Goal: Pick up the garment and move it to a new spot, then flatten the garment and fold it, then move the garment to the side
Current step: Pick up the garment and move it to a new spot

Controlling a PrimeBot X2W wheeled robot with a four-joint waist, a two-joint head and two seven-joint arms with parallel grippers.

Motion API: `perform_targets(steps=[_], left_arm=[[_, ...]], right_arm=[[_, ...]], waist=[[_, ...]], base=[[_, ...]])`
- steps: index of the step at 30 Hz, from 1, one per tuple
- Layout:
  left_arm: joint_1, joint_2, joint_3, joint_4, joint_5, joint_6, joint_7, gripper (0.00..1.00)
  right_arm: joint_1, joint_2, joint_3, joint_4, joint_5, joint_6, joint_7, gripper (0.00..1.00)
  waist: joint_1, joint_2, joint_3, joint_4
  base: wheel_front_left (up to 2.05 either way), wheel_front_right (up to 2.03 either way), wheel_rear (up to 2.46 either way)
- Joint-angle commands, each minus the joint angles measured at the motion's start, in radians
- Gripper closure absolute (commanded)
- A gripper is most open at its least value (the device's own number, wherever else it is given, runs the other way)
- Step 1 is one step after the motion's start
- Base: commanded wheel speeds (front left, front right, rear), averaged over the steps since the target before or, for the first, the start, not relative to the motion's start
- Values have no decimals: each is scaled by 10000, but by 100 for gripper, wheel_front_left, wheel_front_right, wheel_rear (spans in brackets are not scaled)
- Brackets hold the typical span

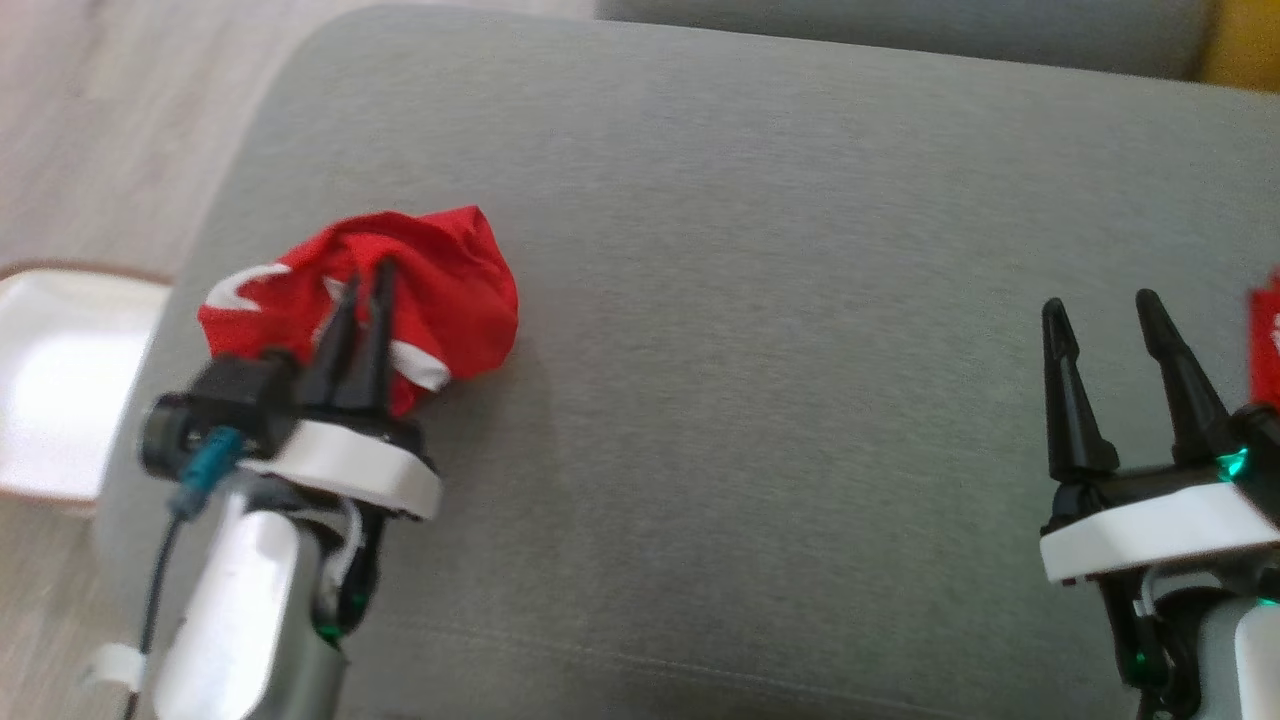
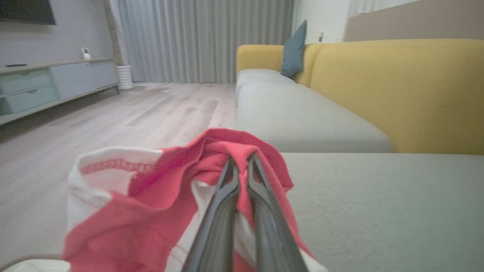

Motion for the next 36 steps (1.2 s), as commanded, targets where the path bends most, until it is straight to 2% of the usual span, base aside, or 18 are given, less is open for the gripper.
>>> perform_targets(steps=[1,12,16,22,26,27,28,33,36], left_arm=[[-327,53,186,-501,-20,-42,56,100],[-1334,-685,-1323,-698,-47,-498,318,100],[-1699,-817,-2002,-365,15,-577,534,100],[-1782,-899,-2864,486,13,-662,921,100],[-1614,-925,-3477,1204,-122,-782,1261,100],[-1567,-930,-3607,1317,-180,-816,1257,78],[-1538,-934,-3757,1375,-174,-844,1181,0],[-1245,-925,-4226,1157,-84,-893,415,0],[-1024,-782,-4190,725,10,-746,-64,0]], right_arm=[[-214,-37,239,-344,126,37,-105,0],[-384,-33,409,-49,674,37,-552,0],[-358,-33,433,84,894,37,-791,0],[-429,-32,456,303,1132,37,-1085,0],[-462,-32,452,496,1210,37,-1240,0],[-472,-32,446,555,1219,37,-1259,0],[-482,-32,435,607,1213,37,-1275,0],[-538,-32,428,742,1075,37,-1273,0],[-501,-32,416,733,934,37,-1156,0]], waist=[[1,-1,31,-685],[1,-1,884,-3723],[1,-1,1261,-4489],[1,-1,1598,-4931],[1,-1,1658,-4873],[1,-1,1638,-4803],[1,-1,1604,-4711],[1,-1,1242,-4099],[1,-1,939,-3673]], base=[[0,0,0],[0,0,0],[0,0,0],[0,0,0],[0,0,0],[0,0,0],[0,0,0],[0,0,0],[0,0,0]])
